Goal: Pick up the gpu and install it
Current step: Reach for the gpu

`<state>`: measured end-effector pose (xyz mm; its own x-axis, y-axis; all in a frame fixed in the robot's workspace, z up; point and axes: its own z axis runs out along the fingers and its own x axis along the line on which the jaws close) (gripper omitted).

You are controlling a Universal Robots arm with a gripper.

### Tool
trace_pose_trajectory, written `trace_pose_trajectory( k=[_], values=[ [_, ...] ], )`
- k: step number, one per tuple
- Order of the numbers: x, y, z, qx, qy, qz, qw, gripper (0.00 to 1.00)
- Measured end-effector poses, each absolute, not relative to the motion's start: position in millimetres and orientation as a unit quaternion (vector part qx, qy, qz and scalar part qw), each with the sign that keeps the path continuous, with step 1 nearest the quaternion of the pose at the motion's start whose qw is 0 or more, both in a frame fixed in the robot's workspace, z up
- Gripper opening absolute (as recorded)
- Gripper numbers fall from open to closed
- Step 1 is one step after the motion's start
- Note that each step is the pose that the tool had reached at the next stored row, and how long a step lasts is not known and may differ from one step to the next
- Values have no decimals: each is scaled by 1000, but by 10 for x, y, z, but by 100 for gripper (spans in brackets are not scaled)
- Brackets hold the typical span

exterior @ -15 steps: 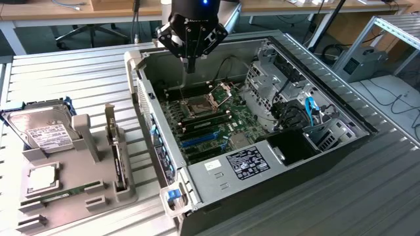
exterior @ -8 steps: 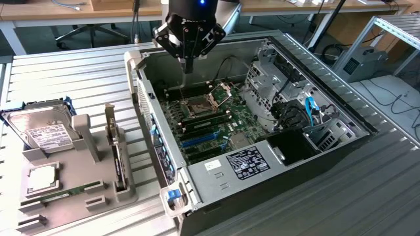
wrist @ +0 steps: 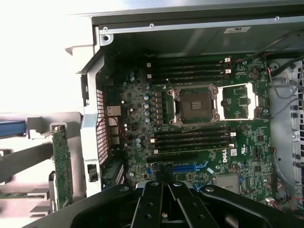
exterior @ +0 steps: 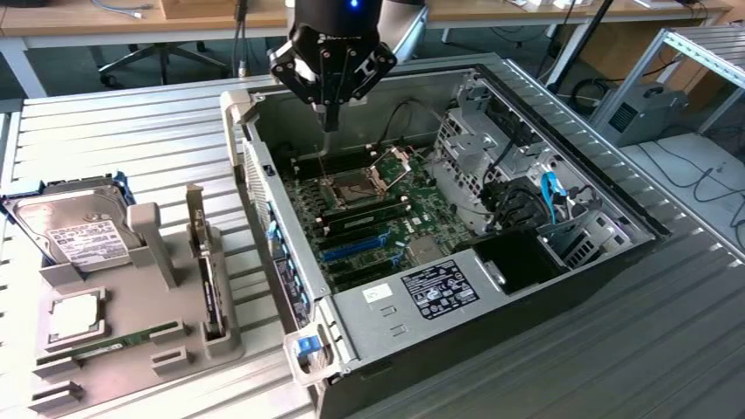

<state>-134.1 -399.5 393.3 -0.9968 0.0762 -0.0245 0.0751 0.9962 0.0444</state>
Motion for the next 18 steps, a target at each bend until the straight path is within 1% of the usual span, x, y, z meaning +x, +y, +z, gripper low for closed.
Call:
trace_pose_trajectory(
  k=[18],
  values=[
    [-1442,-3996,3933,38,999,22,13,11]
  ],
)
